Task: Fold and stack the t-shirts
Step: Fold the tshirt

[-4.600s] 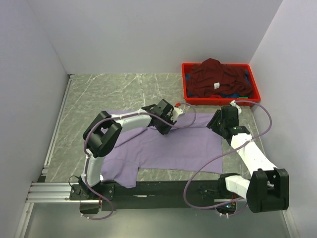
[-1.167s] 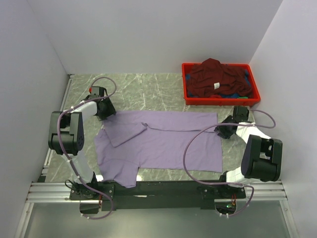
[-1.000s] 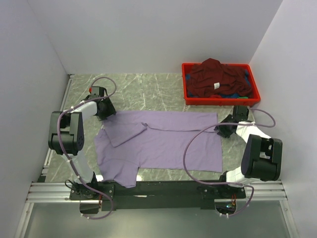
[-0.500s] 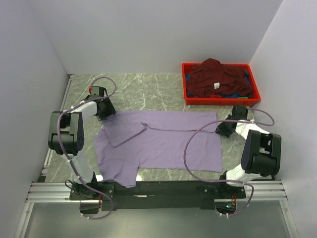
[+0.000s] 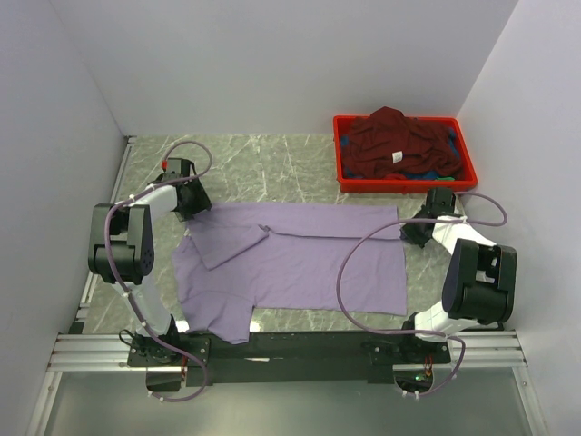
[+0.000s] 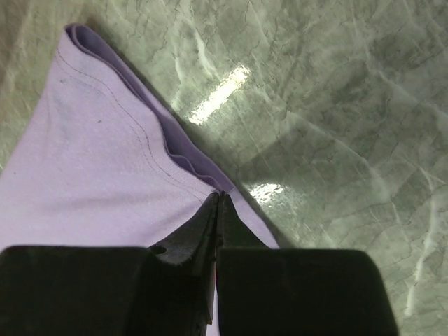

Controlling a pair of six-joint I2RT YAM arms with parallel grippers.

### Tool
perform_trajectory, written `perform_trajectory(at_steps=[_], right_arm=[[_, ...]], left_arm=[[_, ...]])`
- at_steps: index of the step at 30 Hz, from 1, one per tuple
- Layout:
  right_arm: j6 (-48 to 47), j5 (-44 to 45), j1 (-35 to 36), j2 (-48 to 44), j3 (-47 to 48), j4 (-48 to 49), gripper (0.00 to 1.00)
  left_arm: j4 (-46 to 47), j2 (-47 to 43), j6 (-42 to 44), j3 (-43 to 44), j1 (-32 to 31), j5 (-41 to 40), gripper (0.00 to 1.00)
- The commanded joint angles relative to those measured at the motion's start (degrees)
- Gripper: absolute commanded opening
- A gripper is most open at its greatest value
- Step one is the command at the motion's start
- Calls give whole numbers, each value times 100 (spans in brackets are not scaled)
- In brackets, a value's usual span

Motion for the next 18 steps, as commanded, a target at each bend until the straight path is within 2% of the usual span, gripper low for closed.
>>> perform_trajectory(at_steps=[1, 4, 7, 8, 13, 18], right_arm=[[-184, 344, -1, 42, 168, 3, 0], [-228, 309, 16, 113, 107, 3, 8], [-263, 248, 25, 25, 80, -58, 24], [-263, 248, 34, -97, 89, -111, 32], [-246, 492, 341, -633, 211, -401, 50], [-429, 608, 990, -1301, 203, -358, 56]], left_arm=[[-169, 96, -20, 106, 101, -172, 64], [-178, 17, -20, 88, 92, -137, 66], [-274, -141, 15, 106, 75, -101, 71], [-301, -211, 24, 106, 66, -110, 74], [-450, -947, 146, 45, -240, -75, 84], [-424, -1686, 585, -244, -803, 196, 97]])
